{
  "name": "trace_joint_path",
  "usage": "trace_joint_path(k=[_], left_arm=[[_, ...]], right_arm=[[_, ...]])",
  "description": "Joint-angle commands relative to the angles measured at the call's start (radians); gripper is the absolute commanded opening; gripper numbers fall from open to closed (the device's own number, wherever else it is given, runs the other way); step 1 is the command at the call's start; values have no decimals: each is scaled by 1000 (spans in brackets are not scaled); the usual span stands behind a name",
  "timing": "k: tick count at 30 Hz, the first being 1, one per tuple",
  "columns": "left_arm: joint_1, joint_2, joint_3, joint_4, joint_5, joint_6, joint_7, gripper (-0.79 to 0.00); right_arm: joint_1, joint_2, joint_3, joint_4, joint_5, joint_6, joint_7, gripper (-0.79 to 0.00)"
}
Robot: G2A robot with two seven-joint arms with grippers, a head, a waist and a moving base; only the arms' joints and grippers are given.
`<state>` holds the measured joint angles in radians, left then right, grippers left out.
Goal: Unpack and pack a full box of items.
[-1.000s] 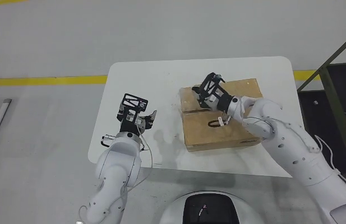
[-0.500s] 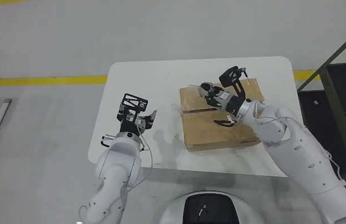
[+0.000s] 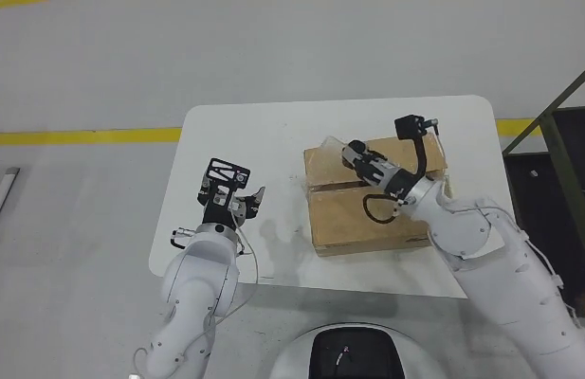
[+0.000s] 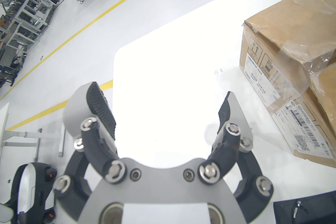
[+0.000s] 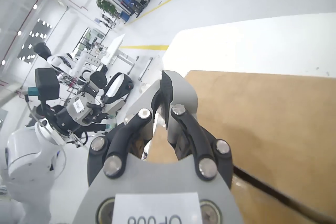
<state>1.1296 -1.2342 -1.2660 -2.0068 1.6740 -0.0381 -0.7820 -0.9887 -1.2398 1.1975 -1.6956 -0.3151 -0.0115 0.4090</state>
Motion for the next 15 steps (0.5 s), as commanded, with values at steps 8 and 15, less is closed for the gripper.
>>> trace_joint_path(k=[8, 15], left_arm=[[0, 0, 0, 0, 0, 0, 0, 0], [0, 0, 0, 0, 0, 0, 0, 0]], right_arm=[[-104, 1, 61, -71, 137, 69, -27, -785], [-153, 3, 80, -102, 151, 83, -27, -785]])
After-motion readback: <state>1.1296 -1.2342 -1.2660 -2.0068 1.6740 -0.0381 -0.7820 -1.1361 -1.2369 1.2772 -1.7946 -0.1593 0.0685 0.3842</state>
